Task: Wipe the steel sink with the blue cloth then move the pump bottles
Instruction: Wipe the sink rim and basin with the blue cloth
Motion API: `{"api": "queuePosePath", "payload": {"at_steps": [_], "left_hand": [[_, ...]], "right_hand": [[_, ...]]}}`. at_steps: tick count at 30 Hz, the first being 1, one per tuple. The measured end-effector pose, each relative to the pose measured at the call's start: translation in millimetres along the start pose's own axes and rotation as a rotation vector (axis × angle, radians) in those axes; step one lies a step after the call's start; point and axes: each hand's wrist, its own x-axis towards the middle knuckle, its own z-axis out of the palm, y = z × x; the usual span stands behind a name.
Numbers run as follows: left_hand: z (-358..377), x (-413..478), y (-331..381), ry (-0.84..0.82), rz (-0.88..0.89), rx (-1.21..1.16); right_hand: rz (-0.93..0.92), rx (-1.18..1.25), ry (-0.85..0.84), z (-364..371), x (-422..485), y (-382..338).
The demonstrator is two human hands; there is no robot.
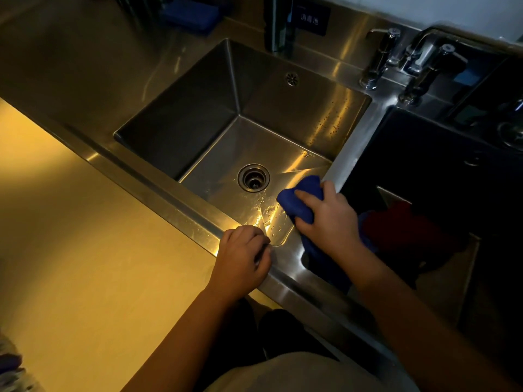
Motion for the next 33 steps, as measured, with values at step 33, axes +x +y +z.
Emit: {"api": "queuePosePath", "payload": {"at_steps": [33], "left_hand": [[-2.8,-2.7,1.8,-0.052,-0.017,0.045]], "right_hand": [[-0.125,0.126,0.08,17.7,-28.8,-4.3]]}}
